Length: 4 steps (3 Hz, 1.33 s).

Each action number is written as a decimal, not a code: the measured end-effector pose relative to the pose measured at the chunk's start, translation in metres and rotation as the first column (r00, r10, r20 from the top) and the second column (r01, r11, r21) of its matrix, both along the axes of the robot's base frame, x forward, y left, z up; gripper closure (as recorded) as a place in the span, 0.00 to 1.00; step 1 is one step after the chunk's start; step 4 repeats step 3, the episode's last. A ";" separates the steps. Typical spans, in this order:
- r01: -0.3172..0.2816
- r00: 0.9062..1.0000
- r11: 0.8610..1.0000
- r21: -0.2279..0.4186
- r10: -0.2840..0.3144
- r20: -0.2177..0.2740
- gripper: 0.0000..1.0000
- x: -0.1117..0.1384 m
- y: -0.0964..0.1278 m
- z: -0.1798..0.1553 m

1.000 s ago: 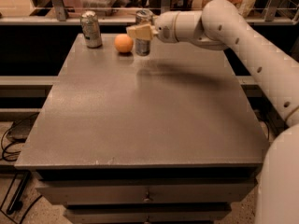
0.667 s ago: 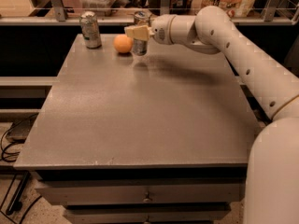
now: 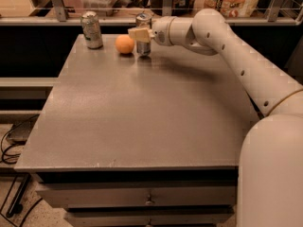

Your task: Move redbull can near orange

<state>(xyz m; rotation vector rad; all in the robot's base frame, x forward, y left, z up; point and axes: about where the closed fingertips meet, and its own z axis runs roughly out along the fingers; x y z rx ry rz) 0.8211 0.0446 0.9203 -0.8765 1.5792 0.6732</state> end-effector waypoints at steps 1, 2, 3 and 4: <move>0.027 0.999 0.997 -0.071 -0.025 0.030 0.17 0.005 -0.008 -0.002; 0.021 0.999 0.998 -0.067 -0.020 0.026 0.00 0.004 -0.005 -0.003; 0.021 0.999 0.998 -0.067 -0.019 0.026 0.00 0.004 -0.005 -0.003; 0.021 0.999 0.998 -0.067 -0.019 0.026 0.00 0.004 -0.005 -0.003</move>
Offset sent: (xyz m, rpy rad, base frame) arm 0.0037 -0.0061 -0.0016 -0.0550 -0.0221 -0.0200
